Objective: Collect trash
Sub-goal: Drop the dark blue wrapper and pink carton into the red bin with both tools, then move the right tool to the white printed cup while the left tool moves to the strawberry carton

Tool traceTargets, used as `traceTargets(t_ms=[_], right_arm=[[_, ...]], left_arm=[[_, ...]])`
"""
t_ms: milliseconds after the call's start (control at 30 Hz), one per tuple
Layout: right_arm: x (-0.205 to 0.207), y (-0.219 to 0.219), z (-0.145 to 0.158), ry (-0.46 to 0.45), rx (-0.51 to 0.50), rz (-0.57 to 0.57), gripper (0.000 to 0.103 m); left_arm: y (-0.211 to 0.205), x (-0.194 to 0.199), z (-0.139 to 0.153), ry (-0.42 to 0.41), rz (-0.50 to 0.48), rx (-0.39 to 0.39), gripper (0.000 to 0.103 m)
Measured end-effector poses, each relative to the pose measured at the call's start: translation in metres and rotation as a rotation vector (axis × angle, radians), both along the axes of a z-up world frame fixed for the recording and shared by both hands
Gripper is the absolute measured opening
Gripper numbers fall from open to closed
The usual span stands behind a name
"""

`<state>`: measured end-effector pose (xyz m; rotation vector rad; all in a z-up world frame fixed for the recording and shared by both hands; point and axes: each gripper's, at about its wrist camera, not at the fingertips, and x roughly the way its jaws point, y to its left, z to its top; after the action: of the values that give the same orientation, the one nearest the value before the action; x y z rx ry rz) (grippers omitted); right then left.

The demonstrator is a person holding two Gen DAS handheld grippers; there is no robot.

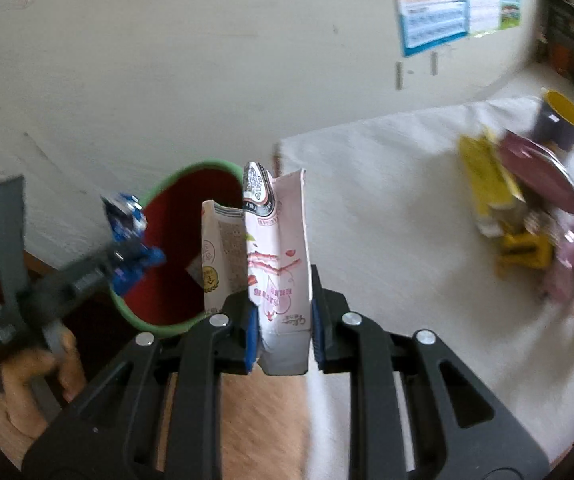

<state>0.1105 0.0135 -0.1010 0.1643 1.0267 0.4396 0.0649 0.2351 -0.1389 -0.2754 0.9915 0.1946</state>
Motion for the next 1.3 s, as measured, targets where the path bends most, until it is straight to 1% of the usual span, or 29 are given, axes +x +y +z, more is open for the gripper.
traceTargets(t_ms=[67, 200, 333, 400, 433, 467, 500, 533, 567, 633, 700, 767, 867, 1000, 1033, 1100, 1133, 1167, 1200, 1267, 1300], right_arm=[[0.01, 0.017, 0.0, 0.006, 0.01, 0.023, 0.021], [0.028, 0.041, -0.004, 0.033, 0.039, 0.054, 0.021], [0.04, 0.053, -0.01, 0.076, 0.082, 0.065, 0.023], [0.044, 0.058, -0.012, 0.077, 0.084, 0.071, 0.023], [0.044, 0.06, -0.011, 0.075, 0.085, 0.076, 0.023], [0.045, 0.063, -0.011, 0.075, 0.091, 0.087, 0.028], [0.044, 0.066, -0.011, 0.085, 0.097, 0.095, 0.035], [0.044, 0.066, -0.011, 0.089, 0.104, 0.086, 0.051], [0.043, 0.065, -0.011, 0.085, 0.12, 0.072, 0.056], [0.042, 0.064, -0.012, 0.092, 0.151, 0.066, 0.056], [0.039, 0.061, -0.013, 0.096, 0.158, 0.064, 0.056], [0.035, 0.051, -0.011, 0.082, 0.161, 0.055, 0.056], [0.028, 0.021, -0.009, 0.048, 0.133, 0.007, 0.056], [0.015, -0.045, -0.014, 0.024, 0.048, -0.122, 0.056], [0.01, -0.074, -0.016, 0.014, 0.014, -0.187, 0.056], [0.003, -0.111, -0.019, 0.0, -0.032, -0.27, 0.056], [-0.003, -0.141, -0.021, -0.009, -0.07, -0.342, 0.056], [-0.008, -0.159, -0.024, -0.011, -0.086, -0.384, 0.056], [-0.013, -0.187, -0.028, -0.005, -0.099, -0.453, 0.056], [-0.019, -0.228, -0.036, 0.017, -0.09, -0.555, 0.056], [-0.024, -0.253, -0.04, 0.028, -0.079, -0.623, 0.056]], left_arm=[[0.005, 0.002, -0.008, 0.016, 0.009, -0.017, 0.014], [0.01, 0.005, -0.015, 0.031, 0.019, -0.023, 0.014], [0.015, 0.006, -0.021, 0.04, 0.035, -0.038, 0.014], [0.019, 0.006, -0.023, 0.045, 0.042, -0.038, 0.015], [0.02, 0.006, -0.024, 0.048, 0.047, -0.039, 0.017], [0.023, 0.004, -0.025, 0.049, 0.055, -0.036, 0.028], [0.023, 0.005, -0.025, 0.048, 0.063, -0.033, 0.035], [0.025, 0.005, -0.026, 0.049, 0.085, -0.026, 0.05], [0.026, 0.005, -0.027, 0.043, 0.089, -0.037, 0.055], [0.026, 0.004, -0.027, 0.046, 0.096, -0.042, 0.056], [0.025, 0.004, -0.027, 0.05, 0.096, -0.036, 0.056], [0.022, 0.005, -0.024, 0.046, 0.093, -0.034, 0.056], [0.015, 0.005, -0.021, 0.041, 0.079, -0.031, 0.056], [0.003, 0.003, -0.017, 0.029, 0.046, -0.024, 0.056], [-0.001, 0.003, -0.015, 0.024, 0.037, -0.02, 0.056], [-0.008, 0.003, -0.012, 0.018, 0.024, -0.015, 0.056], [-0.015, 0.003, -0.01, 0.013, 0.01, -0.014, 0.056], [-0.019, 0.004, -0.008, 0.01, 0.002, -0.013, 0.056], [-0.025, 0.004, -0.006, 0.005, -0.012, -0.011, 0.056], [-0.036, 0.004, -0.002, -0.001, -0.035, -0.006, 0.056], [-0.044, 0.005, 0.0, -0.003, -0.051, -0.003, 0.056]])
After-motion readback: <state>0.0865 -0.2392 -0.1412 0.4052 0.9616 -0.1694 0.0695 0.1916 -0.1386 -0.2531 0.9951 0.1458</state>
